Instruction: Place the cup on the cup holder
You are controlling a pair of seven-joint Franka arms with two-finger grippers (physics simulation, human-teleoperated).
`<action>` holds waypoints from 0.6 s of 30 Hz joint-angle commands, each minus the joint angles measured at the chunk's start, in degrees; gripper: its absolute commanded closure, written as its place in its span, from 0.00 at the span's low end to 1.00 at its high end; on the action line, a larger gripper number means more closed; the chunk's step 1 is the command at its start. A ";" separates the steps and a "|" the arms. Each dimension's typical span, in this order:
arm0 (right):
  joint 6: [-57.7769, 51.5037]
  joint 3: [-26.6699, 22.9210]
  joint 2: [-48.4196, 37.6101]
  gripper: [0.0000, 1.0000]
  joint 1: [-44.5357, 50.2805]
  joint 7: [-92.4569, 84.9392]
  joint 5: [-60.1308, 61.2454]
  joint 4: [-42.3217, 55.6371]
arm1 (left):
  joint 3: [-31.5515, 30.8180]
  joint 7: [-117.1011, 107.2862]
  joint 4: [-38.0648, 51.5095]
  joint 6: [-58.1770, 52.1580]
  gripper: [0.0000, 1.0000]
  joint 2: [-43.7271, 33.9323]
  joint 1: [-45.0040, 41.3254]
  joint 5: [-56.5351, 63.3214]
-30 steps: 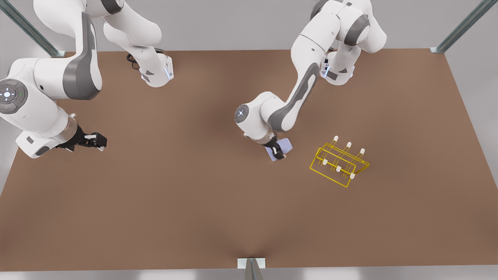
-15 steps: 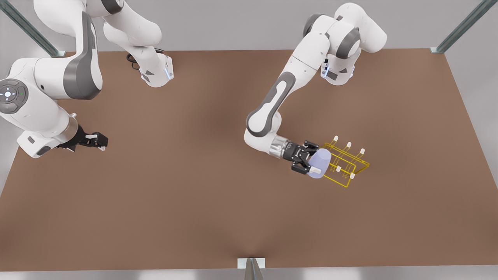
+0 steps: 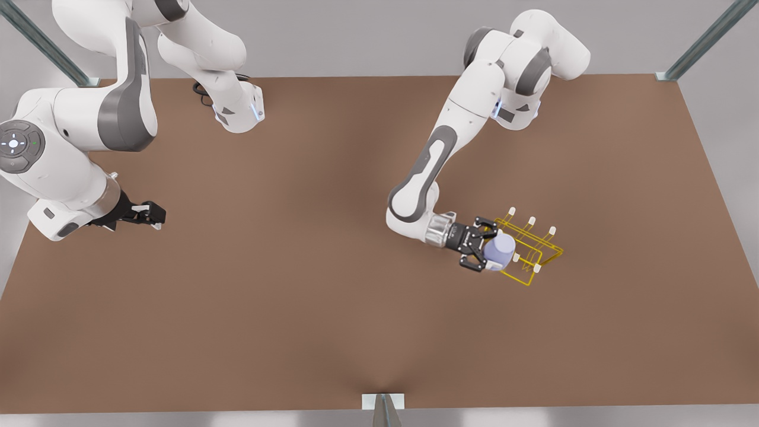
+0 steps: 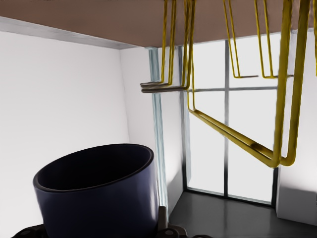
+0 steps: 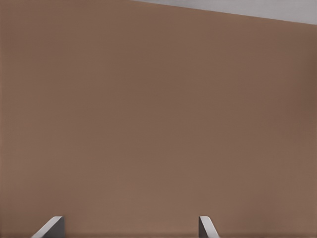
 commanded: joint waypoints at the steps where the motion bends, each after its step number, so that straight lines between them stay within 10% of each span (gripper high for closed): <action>1: -0.02 0.02 -0.07 0.00 0.05 0.06 0.06 0.03 | 0.03 9.24 -0.32 -2.12 0.30 -0.20 -0.01 -1.27; 18: -0.11 0.11 -0.07 0.00 0.22 0.06 -0.03 0.03 | 0.03 5.54 0.82 -0.37 0.30 2.26 1.49 -1.62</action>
